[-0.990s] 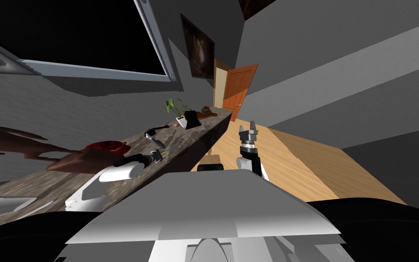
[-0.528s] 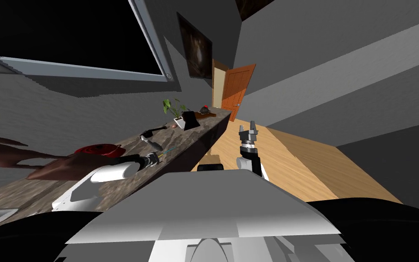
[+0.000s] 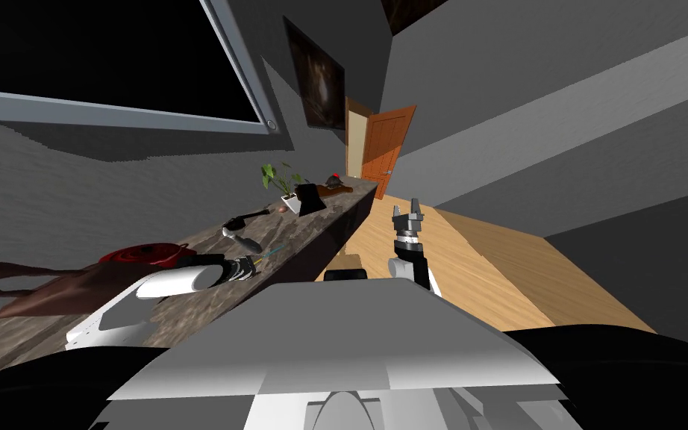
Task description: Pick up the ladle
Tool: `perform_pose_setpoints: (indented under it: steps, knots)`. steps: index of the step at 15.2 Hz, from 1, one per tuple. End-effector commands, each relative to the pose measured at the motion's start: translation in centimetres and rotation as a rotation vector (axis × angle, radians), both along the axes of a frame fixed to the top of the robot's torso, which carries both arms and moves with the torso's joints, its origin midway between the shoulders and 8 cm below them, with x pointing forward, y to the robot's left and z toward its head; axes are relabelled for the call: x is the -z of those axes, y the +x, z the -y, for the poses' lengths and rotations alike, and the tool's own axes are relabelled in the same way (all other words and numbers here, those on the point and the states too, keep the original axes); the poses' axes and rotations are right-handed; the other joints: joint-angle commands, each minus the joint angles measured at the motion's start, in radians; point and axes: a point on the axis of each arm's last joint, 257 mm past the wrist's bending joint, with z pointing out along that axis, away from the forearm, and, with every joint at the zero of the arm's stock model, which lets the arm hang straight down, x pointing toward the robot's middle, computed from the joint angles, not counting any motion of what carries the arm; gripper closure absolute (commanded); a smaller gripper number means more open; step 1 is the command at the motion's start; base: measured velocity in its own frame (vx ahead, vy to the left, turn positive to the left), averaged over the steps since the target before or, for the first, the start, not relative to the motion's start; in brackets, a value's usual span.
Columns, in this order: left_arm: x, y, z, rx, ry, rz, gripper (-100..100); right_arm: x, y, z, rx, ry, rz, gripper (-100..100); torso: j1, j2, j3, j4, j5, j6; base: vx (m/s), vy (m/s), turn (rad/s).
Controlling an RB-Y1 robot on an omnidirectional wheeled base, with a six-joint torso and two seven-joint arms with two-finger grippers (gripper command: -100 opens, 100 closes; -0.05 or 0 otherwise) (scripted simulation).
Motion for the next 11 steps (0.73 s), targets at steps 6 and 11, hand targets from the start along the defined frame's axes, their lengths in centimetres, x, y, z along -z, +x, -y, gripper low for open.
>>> perform_pose_setpoints:
  steps: [6,11]
  knots:
    - [0.3,-3.8,-0.8,-0.100,-0.053,-0.135,-100,0.0,0.0,0.0,0.000,0.000,0.000,0,0.000,0.000,0.000,0.000,0.000,0.000,0.045,0.001,-0.047]
    - [0.3,-5.8,-1.0,-0.151,-0.079,-0.209,-100,0.0,0.0,0.0,0.000,0.000,0.000,0,0.001,-0.001,0.000,0.000,0.000,0.000,0.050,0.008,-0.041]
